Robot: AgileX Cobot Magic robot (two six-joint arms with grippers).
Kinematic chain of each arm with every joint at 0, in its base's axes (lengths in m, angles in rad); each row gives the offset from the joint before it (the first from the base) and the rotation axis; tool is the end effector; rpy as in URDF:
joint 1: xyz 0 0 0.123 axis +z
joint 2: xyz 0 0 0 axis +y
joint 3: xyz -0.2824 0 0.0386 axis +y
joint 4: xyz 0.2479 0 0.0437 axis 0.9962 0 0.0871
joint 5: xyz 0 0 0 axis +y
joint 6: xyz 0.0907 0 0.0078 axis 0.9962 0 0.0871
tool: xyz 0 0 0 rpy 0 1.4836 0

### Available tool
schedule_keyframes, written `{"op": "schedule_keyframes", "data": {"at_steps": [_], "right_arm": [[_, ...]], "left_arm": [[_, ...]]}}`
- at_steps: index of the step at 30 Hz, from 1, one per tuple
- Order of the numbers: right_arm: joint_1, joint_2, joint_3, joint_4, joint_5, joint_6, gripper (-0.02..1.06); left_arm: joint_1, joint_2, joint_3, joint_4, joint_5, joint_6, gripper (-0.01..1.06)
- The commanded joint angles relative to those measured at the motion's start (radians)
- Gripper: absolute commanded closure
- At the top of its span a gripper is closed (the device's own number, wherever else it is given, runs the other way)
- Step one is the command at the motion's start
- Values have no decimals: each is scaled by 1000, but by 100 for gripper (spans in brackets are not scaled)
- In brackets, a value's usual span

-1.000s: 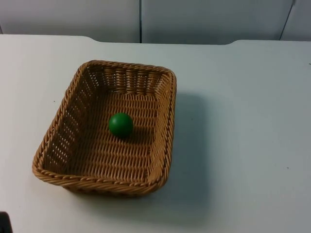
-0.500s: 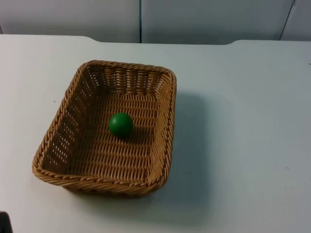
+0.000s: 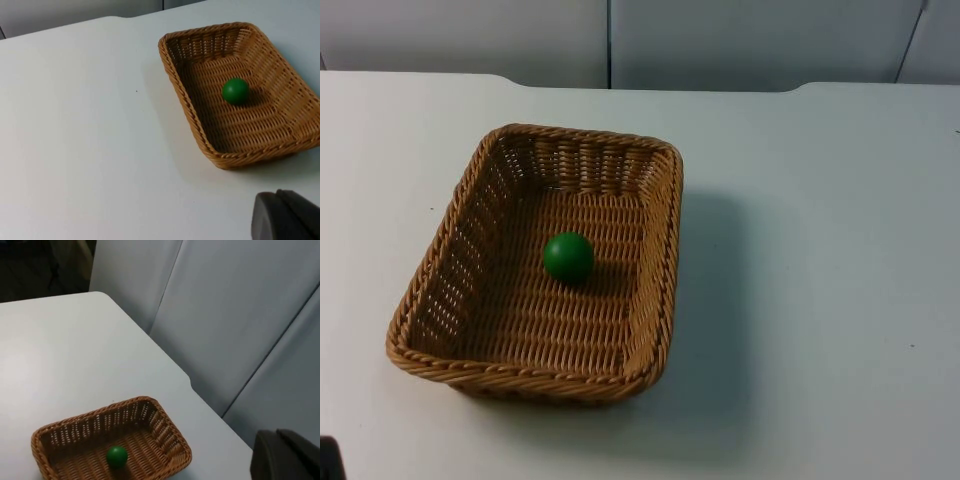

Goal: Pick up the basket with the left hand and place the ball into the basket with the right hand.

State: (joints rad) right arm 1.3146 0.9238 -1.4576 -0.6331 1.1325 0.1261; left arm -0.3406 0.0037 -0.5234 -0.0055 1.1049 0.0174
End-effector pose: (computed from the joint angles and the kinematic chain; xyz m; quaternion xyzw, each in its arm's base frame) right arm 0.0781 0.1054 0.5037 -0.4356 0.6954 0.0837 0.5653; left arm -0.0085 0.0025 0.2801 0.1532 0.8458 -0.0849 0.5039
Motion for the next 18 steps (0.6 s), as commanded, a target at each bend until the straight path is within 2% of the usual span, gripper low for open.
{"op": "schedule_keyframes", "data": {"at_steps": [1,9,18], "right_arm": [[3,-5,4,14,-1,5,105],[3,-5,4,58,16,5,105],[3,-5,4,63,53,5,105]], "left_arm": [[-6,-4,2,-8,-16,4,105],[-6,-4,12,-6,-28,8,105],[-6,-4,10,-6,-28,8,105]]}}
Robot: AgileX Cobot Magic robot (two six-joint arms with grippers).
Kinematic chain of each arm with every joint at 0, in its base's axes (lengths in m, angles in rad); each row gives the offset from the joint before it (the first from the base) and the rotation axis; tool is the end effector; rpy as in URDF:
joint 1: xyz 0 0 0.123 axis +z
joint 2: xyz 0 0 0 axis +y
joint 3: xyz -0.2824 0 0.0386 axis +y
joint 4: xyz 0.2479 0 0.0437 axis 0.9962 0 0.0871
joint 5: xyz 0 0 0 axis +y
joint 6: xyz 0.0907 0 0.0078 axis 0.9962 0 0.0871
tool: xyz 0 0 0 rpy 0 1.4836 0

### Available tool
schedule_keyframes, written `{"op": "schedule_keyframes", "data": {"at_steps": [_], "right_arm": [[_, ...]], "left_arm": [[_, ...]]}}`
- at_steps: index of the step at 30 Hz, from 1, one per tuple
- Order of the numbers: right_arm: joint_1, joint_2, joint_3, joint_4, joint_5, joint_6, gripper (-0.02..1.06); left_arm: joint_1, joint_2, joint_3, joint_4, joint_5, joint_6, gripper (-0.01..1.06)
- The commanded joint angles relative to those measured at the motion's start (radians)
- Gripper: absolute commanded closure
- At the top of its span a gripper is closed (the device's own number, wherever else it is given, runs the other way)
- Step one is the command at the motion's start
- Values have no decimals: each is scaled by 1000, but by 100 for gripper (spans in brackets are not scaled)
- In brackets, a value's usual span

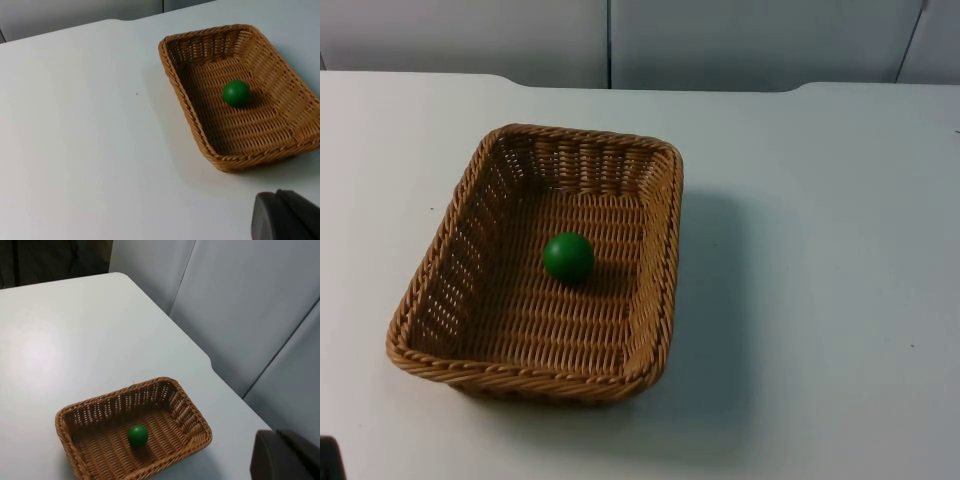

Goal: Pick up the basket with the left hand and place the ball into the basket with the right hand.

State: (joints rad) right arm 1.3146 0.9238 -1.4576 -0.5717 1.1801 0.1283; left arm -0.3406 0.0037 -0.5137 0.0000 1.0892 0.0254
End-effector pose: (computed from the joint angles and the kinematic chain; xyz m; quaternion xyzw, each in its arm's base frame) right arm 0.0748 0.1056 0.4978 -0.4423 0.7140 0.0967 0.5341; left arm -0.0067 0.0024 0.2787 0.1561 0.8437 -0.0806 0.5073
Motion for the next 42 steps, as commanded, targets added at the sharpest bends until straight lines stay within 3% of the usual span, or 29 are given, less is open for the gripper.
{"op": "schedule_keyframes", "data": {"at_steps": [1,4,16,20,22,24,25,28,29,30,33,34,37,39,42], "right_arm": [[3,-5,4,2,6,3,105],[3,-5,4,5,41,3,105],[3,-5,4,3,41,3,105],[1,-5,4,48,41,8,105],[-24,-5,4,51,41,58,105],[-112,-5,4,114,41,47,105],[-112,-5,4,114,41,47,105],[-349,-5,4,326,41,-61,105],[-349,-5,4,326,41,-61,105],[-461,-5,4,430,41,-162,105],[-671,-27,29,586,41,-326,105],[-671,-27,29,586,41,-326,105],[-833,-97,125,660,41,-346,105],[-876,-134,171,659,41,-346,105],[-992,-290,353,622,38,-335,105]], "left_arm": [[-6,-4,1,-12,-13,0,105],[-6,-4,1,-12,-13,0,105],[-6,-4,1,-12,-13,0,105],[-6,-4,1,-12,-13,0,105],[-6,-4,1,-12,-13,0,105],[-6,-4,1,-12,-13,0,105],[-6,-4,1,-12,-13,0,105],[-6,-4,1,-12,-13,0,105],[-6,-4,1,-12,-13,0,105],[-6,-4,1,-12,-13,0,105],[-6,-4,1,-12,-13,0,105],[-6,-4,1,-12,-13,0,105],[-6,-4,1,-12,-13,0,105],[-6,-4,1,-12,-13,0,105],[-6,-4,1,-12,-13,0,105]]}}
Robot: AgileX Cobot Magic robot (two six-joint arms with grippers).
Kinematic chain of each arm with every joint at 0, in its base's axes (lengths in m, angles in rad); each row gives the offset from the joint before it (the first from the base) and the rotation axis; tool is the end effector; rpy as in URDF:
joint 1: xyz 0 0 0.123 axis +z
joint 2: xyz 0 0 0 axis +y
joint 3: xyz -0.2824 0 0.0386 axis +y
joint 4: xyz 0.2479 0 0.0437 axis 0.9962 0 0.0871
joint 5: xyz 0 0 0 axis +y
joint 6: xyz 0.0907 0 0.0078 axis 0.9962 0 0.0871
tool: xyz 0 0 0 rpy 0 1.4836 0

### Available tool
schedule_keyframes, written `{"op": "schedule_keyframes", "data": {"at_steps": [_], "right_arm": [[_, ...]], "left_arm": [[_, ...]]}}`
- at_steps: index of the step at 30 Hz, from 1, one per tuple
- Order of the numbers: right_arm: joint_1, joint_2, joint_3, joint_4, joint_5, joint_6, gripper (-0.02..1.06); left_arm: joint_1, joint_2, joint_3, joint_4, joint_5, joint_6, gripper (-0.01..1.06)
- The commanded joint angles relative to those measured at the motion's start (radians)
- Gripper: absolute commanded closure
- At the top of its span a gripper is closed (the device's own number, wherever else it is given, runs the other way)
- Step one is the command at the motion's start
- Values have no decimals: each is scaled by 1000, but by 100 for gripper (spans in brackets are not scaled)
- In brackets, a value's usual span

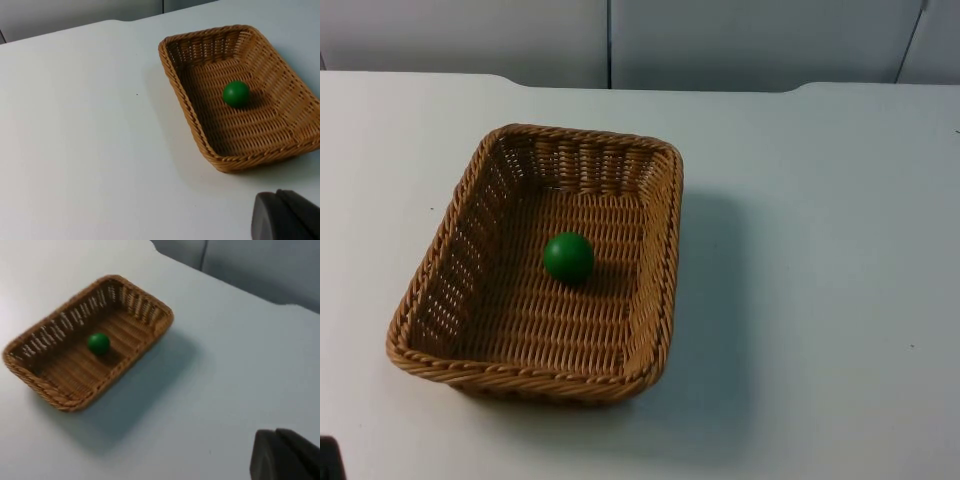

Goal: Pick up the basket with the left hand and place the ball into the basket with the right hand.

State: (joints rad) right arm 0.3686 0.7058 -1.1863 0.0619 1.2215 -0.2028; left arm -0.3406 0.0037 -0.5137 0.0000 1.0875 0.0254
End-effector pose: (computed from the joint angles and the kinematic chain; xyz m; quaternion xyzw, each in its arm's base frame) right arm 0.0744 0.0344 0.4336 -0.2558 0.8590 0.0673 0.4383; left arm -0.0066 0.0023 0.2788 0.1561 0.8433 -0.0807 0.5080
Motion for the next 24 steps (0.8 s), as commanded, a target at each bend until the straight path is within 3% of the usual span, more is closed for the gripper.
{"op": "schedule_keyframes", "data": {"at_steps": [1,5,10,13,24], "right_arm": [[-46,-72,81,-11,-4,-4,105],[-135,-311,332,-62,-229,51,105],[-150,-451,477,-73,-327,91,105],[-150,-564,567,-87,-322,146,105],[-150,-658,582,-113,-167,203,105]], "left_arm": [[-6,-4,1,-12,-11,0,105],[-6,-4,1,-12,-11,0,105],[-6,-4,1,-12,-11,0,105],[-6,-4,1,-12,-11,0,105],[-6,-4,1,-12,-11,0,105]]}}
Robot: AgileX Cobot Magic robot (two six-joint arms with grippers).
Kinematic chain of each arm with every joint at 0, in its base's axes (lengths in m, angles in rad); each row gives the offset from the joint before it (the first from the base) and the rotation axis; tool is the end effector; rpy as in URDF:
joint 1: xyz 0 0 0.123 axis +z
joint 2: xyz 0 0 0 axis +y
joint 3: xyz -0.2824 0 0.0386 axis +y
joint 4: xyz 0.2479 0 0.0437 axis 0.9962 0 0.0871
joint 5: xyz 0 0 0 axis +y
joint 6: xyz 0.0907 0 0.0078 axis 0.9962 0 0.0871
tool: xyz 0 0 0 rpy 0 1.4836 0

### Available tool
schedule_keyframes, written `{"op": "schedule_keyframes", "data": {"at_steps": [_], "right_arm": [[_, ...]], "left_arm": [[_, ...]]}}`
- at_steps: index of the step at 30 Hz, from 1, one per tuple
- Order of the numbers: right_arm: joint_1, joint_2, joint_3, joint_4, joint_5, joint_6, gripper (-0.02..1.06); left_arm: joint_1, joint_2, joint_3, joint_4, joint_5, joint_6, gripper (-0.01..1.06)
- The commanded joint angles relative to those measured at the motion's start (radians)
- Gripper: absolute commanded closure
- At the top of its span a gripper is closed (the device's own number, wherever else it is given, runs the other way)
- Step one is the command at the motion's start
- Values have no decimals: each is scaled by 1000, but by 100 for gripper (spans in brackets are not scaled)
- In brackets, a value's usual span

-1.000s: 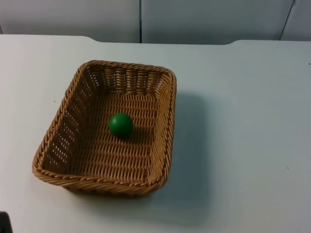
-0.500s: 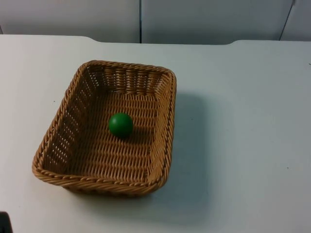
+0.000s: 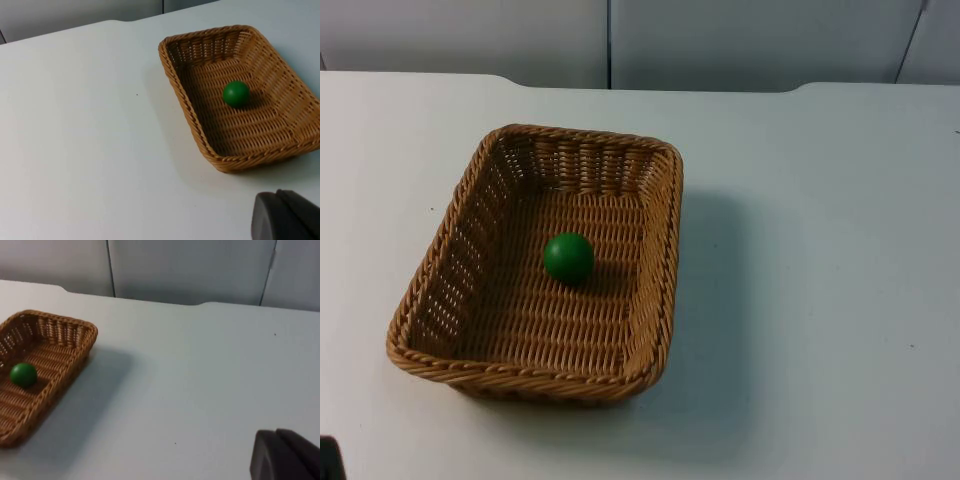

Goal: Pick up the basket with the left hand and place the ball into the basket with the right hand.

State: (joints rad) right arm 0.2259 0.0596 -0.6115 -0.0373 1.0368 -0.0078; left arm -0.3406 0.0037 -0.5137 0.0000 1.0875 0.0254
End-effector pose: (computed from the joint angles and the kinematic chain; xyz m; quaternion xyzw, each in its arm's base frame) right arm -0.0067 -0.0045 0.3102 -0.0961 0.8271 0.0417 0.5521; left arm -0.0066 0.0023 0.2788 0.1561 0.8433 -0.0807 0.5080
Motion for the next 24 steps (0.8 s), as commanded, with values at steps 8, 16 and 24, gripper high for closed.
{"op": "schedule_keyframes", "data": {"at_steps": [8,16,24], "right_arm": [[-74,-14,7,-11,50,8,105],[-166,-14,7,-7,58,13,105],[-229,-14,7,9,77,18,105]], "left_arm": [[-6,-4,1,-12,-11,0,105],[-6,-4,1,-12,-11,0,105],[-6,-4,1,-12,-11,0,105]]}}
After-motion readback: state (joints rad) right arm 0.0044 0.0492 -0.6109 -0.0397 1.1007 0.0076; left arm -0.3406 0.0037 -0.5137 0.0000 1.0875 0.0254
